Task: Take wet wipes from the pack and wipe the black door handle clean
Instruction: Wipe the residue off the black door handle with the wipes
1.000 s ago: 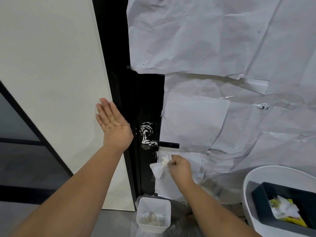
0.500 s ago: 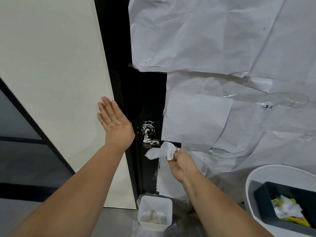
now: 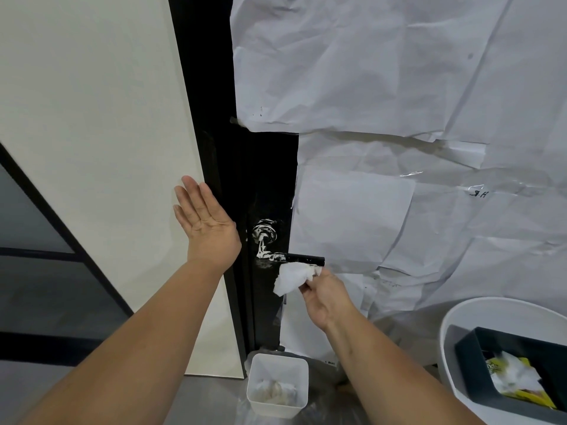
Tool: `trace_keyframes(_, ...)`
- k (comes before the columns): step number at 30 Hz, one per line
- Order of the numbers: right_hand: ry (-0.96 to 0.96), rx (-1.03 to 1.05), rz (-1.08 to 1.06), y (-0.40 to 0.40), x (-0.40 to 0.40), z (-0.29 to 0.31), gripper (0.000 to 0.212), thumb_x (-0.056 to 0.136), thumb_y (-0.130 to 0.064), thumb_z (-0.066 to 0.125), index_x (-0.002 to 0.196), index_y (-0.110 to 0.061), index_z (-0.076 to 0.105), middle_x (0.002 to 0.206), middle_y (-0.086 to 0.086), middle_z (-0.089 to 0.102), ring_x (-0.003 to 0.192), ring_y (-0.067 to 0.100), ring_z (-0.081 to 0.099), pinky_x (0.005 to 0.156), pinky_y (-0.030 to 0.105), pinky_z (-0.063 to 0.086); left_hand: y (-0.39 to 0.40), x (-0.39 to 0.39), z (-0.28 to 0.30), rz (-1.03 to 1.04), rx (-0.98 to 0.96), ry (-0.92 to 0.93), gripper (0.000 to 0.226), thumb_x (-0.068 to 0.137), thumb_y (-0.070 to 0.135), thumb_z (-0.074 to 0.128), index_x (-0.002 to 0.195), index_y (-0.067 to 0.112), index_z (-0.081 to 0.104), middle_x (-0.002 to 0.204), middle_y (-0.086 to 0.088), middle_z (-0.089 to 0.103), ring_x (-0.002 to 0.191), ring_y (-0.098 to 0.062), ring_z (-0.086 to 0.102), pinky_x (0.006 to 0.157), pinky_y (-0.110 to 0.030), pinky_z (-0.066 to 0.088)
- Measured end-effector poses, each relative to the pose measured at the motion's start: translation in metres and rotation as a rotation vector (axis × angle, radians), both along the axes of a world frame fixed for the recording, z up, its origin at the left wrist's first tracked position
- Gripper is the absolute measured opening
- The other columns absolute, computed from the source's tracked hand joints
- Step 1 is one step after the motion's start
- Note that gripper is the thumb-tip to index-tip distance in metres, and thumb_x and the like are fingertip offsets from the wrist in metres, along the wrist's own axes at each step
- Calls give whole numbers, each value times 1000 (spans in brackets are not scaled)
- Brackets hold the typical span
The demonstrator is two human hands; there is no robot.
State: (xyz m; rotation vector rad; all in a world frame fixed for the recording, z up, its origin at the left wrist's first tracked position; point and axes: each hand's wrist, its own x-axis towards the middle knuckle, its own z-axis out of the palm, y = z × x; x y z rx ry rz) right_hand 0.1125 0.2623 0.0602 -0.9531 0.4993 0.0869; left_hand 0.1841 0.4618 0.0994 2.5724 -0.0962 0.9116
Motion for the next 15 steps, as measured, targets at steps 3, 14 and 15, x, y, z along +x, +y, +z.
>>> trace_keyframes(3,-14,-30,94,6,-9,0,41,86,20,32,94,0,67,86,11,68,80,21,59,74,30,47,0,0,0,3,1,-1,110,80,3,61,144,-5,-28,153,-39,-13,140,-60,-11,115,-68,1)
trace_keyframes(14,2,354,-76,-12,-13,15,17,93,10,45,90,-2,56,81,6,58,74,14,56,73,25,48,-1,-2,1,3,-5,3,111,79,2,62,144,-5,-28,153,-40,-10,140,-60,-8,114,-69,3)
trace_keyframes(15,-17,349,-70,-12,-12,15,18,94,9,45,91,-3,58,81,5,60,75,13,57,73,24,49,-1,-2,1,4,-5,4,111,79,2,62,143,-5,-28,153,-40,-10,140,-60,-8,114,-69,4)
